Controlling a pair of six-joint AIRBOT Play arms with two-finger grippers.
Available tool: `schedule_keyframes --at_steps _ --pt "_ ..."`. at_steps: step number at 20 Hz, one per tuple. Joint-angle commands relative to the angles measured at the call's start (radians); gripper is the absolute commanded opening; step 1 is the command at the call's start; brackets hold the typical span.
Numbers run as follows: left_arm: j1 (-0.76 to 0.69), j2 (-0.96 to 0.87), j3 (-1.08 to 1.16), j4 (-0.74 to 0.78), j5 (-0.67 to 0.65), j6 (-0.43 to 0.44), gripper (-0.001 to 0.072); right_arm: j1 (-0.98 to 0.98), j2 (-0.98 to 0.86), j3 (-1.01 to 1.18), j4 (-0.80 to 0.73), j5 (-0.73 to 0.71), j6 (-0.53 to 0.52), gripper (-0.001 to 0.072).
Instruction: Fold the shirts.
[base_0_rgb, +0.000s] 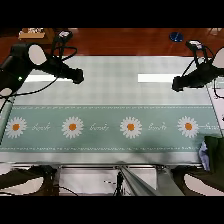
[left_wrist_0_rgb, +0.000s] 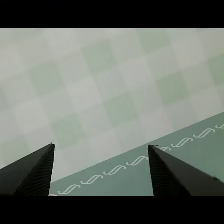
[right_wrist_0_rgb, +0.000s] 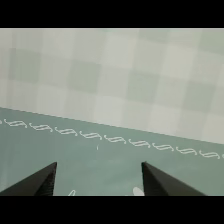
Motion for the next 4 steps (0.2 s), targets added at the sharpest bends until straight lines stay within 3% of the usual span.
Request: schedule_keyframes --at_steps 1,4 --pt "0.000 -0.001 0.001 0.000 0.000 0.002 0.0720 0.000 0.000 0.001 0.000 0.000 -0.001 0.0598" --pt "0.000 -0.001 0.001 0.000 0.000 0.002 0.0720 0.000 0.000 0.001 0.000 0.000 -0.001 0.0598"
